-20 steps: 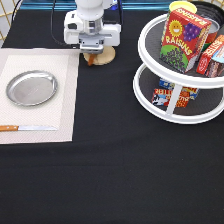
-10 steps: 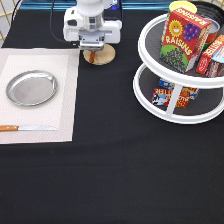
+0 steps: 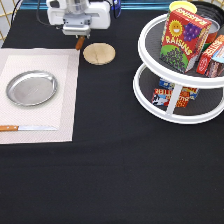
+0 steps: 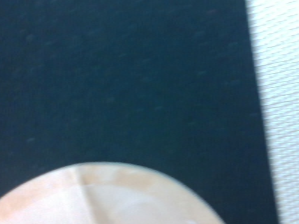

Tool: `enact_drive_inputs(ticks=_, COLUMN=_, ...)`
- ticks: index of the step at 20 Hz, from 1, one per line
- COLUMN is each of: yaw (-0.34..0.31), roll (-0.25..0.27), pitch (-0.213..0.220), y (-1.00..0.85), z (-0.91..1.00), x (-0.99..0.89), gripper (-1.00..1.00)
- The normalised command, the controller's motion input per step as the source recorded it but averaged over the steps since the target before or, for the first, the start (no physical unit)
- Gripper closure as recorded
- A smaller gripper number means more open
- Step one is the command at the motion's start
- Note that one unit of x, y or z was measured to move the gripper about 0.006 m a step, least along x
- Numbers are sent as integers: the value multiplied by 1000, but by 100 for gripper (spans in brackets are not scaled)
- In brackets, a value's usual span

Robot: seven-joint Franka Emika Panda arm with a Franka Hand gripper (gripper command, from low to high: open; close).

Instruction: Arrange plate and fork

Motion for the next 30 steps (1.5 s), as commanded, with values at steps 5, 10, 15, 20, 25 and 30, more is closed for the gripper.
enact_drive_inputs(ticks=5, yaw=-198, roll=-3, pitch=43, y=-453, z=35, x=0, gripper=100)
enact_drive_inputs(ticks=10, yaw=-252, roll=-3, pitch=30, y=-319, z=-11, x=0, gripper=100)
enact_drive_inputs(ticks=15, yaw=-255, roll=-2, pitch=10, y=-294, z=-44, x=0, gripper=100)
enact_drive_inputs(ticks=20, yaw=-226, roll=-9, pitch=0, y=-295, z=-42, x=142, gripper=100)
enact_drive_inputs(ticks=25, yaw=-183, roll=-13, pitch=-14, y=-327, z=0, x=411, gripper=100)
enact_drive_inputs(ticks=30, yaw=-188, roll=-7, pitch=-37, y=-295, z=0, x=481, gripper=100)
